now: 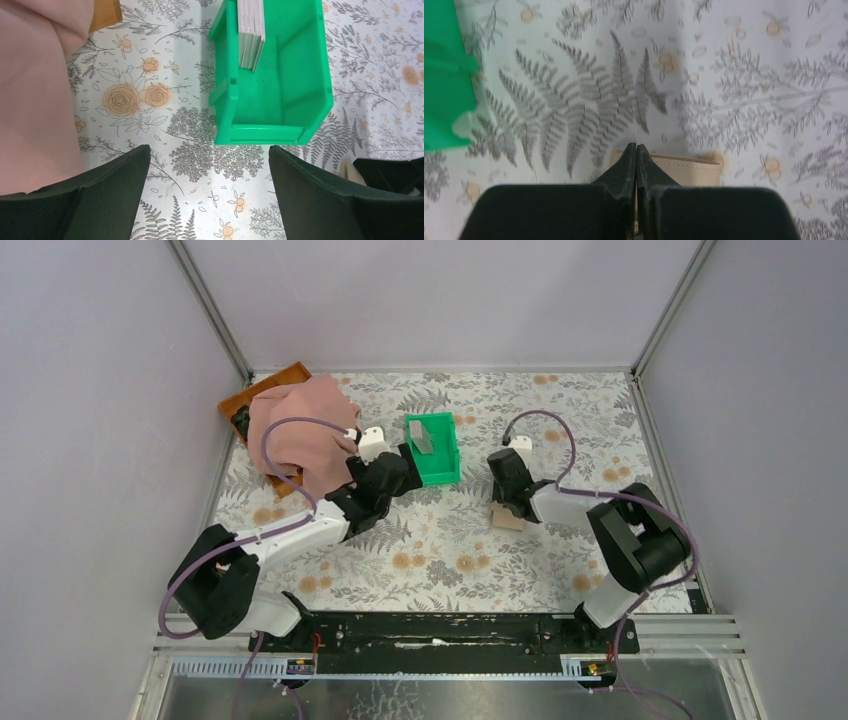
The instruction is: Take the credit cards out of the card holder
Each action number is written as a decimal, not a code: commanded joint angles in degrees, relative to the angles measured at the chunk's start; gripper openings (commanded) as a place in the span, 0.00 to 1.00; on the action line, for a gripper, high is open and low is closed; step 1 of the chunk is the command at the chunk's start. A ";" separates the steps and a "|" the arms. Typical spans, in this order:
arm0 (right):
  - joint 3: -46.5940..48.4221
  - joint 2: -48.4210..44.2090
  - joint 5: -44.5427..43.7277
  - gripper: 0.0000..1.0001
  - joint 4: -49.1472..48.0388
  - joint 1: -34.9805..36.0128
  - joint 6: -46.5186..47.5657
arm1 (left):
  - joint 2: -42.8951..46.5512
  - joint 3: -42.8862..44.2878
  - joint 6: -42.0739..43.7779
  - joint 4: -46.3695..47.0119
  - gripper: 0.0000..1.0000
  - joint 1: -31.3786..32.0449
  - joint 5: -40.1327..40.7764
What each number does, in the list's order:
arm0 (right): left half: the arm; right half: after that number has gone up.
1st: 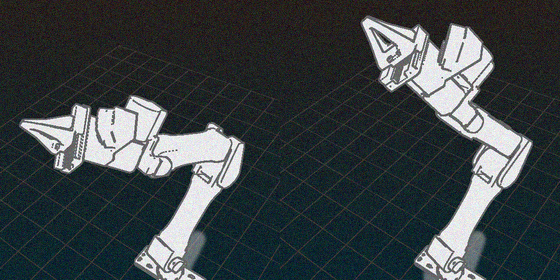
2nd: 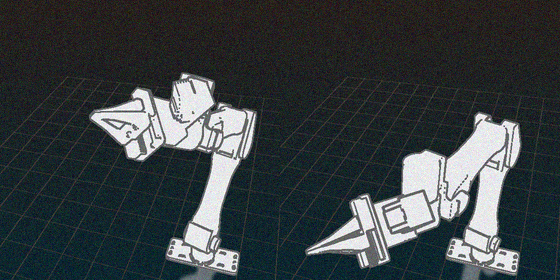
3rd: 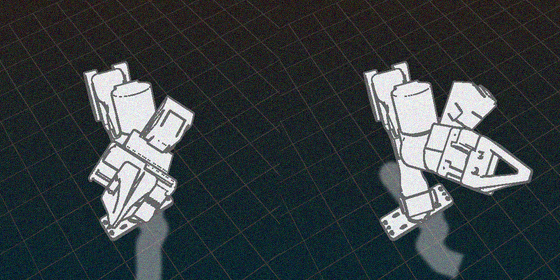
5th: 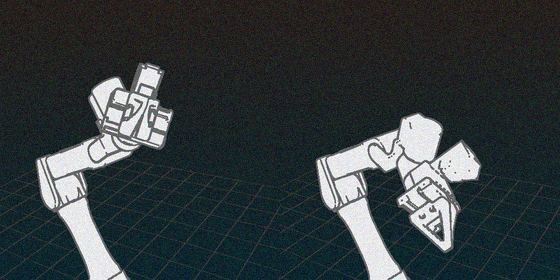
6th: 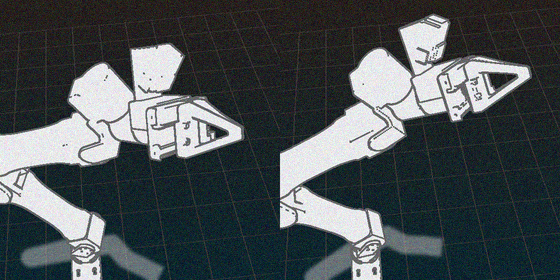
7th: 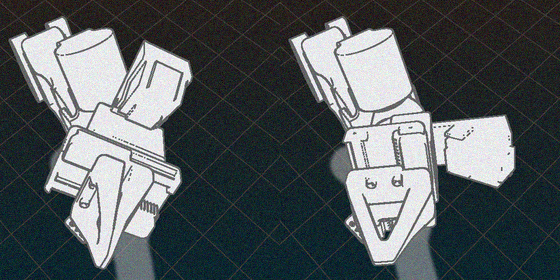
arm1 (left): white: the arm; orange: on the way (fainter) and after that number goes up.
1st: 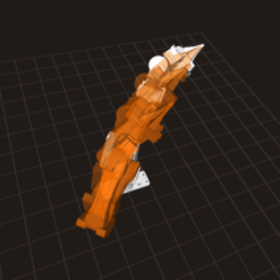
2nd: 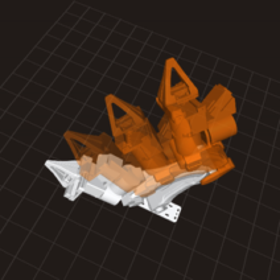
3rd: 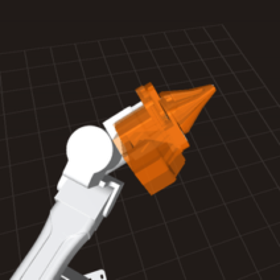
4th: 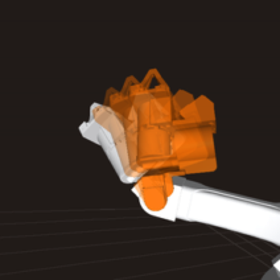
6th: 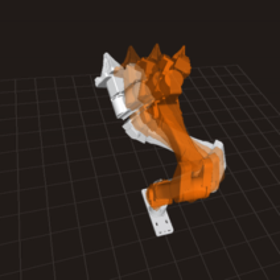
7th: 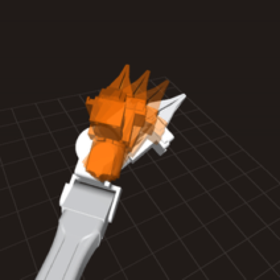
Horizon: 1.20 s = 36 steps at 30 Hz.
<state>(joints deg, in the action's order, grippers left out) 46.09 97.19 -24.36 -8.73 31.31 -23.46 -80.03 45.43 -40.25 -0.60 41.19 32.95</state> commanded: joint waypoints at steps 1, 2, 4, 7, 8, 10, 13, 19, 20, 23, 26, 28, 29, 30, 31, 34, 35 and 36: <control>-6.65 -6.61 5.36 0.00 2.98 1.55 -3.70 | 1.52 -1.37 0.59 5.00 0.94 -0.15 -1.93; -7.70 -8.02 6.03 0.00 3.12 1.76 -4.16 | 1.68 -1.92 1.10 6.00 0.93 -0.10 -2.56; -9.65 -11.00 7.83 0.00 3.08 2.26 -4.83 | 1.88 -2.59 2.68 7.90 0.93 0.03 -4.15; -10.43 -15.76 8.29 0.06 3.87 2.82 -4.54 | 2.73 -4.31 6.74 12.05 0.93 0.83 -7.02; -10.17 -17.53 8.00 0.15 4.52 2.80 -4.26 | 3.14 -5.41 8.27 14.59 0.92 0.97 -9.43; -9.36 -21.14 7.72 0.33 6.04 2.79 -3.50 | 4.08 -8.14 11.37 20.95 0.87 1.21 -16.46; -8.64 -25.88 5.74 0.44 8.91 2.73 -4.50 | 4.15 -10.43 16.85 29.61 0.73 2.61 -26.71; -10.90 -31.18 0.76 0.25 15.43 1.74 -10.83 | -3.68 -5.98 31.92 31.48 0.71 12.13 -29.32; -11.73 -31.60 0.89 0.21 16.03 1.29 -11.77 | -4.84 -4.74 32.52 31.31 0.71 13.11 -31.07; -14.39 -33.47 2.62 0.12 16.88 -0.19 -13.98 | -10.54 -0.46 33.26 30.63 0.71 13.57 -38.99; -17.58 -36.51 2.87 0.08 16.48 -0.65 -15.16 | -14.10 2.12 33.77 32.95 0.69 13.48 -41.92; -18.87 -37.51 3.20 0.08 16.64 -0.95 -15.64 | -16.47 3.75 35.76 34.79 0.70 13.46 -42.84; -19.31 -37.59 3.44 0.08 17.09 -1.09 -15.91 | -17.56 4.31 37.20 35.94 0.70 13.50 -43.79; -19.69 -37.60 3.80 0.08 17.23 -1.22 -16.18 | -18.71 4.95 38.20 36.89 0.71 13.56 -44.95; -20.18 -37.55 4.63 0.08 17.18 -1.58 -16.39 | -19.92 5.81 39.54 37.24 0.70 13.61 -46.26; -22.14 -36.85 7.78 0.08 14.90 -2.81 -16.80 | -23.25 8.86 42.66 35.50 0.66 13.53 -50.34; -22.81 -36.50 8.45 0.08 14.05 -3.00 -17.01 | -24.53 9.14 43.53 35.92 0.57 13.58 -51.77; -23.40 -36.14 8.89 0.09 13.30 -3.13 -17.13 | -25.26 8.90 44.30 36.96 0.51 13.58 -51.83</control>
<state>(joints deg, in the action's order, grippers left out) 24.56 60.51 -18.52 7.97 29.32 -38.57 -102.43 52.31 -2.33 31.07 54.94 -12.84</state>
